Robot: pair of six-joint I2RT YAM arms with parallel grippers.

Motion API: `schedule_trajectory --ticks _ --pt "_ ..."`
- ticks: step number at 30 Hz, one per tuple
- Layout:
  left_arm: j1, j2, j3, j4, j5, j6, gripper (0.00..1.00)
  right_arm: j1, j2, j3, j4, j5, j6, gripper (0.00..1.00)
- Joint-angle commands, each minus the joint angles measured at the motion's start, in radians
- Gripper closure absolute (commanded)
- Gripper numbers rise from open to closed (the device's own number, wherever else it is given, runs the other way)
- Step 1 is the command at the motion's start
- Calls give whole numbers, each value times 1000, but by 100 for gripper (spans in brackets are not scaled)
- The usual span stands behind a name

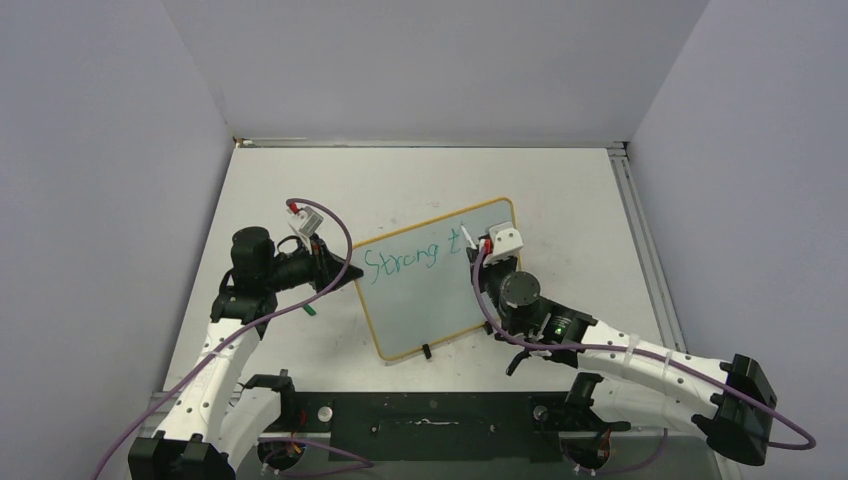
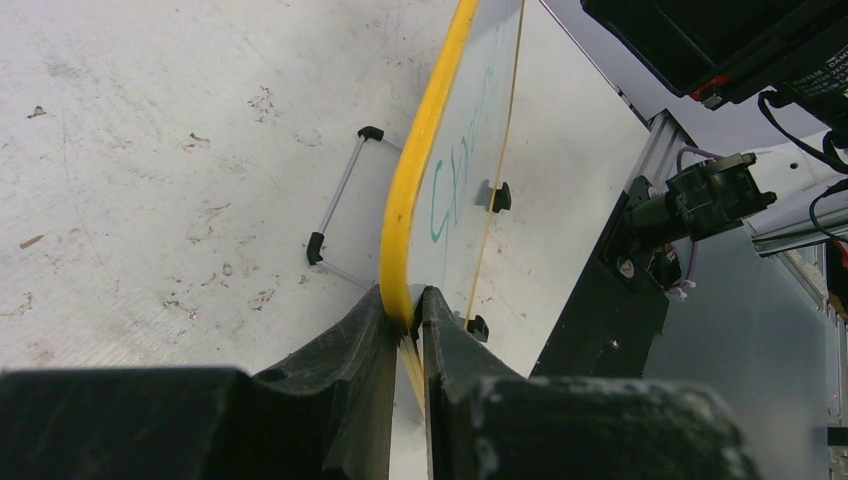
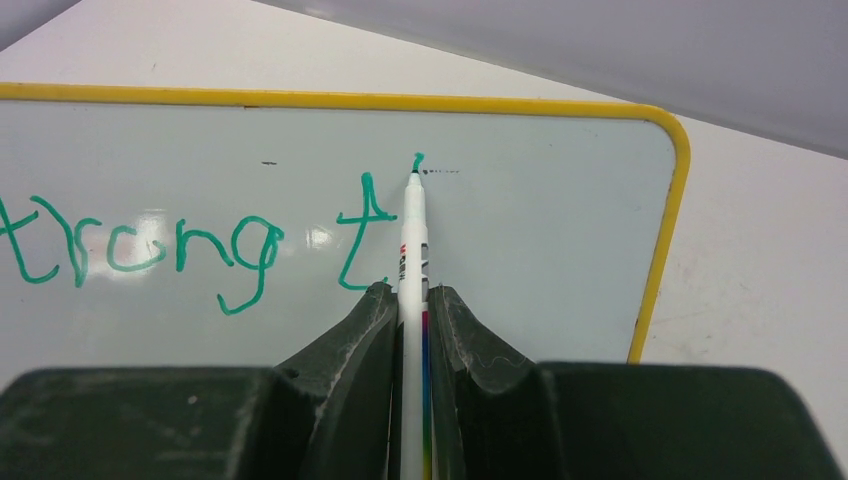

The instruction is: Write a sentence on the whiteboard

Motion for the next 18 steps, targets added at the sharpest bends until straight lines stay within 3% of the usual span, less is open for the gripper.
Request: schedule_trajectory --ticks 1,18 --pt "-4 -6 8 26 -2 32 100 6 -43 -31 -56 -20 85 95" --pt "-6 -8 7 27 -3 31 100 139 -71 -71 -149 97 198 95"
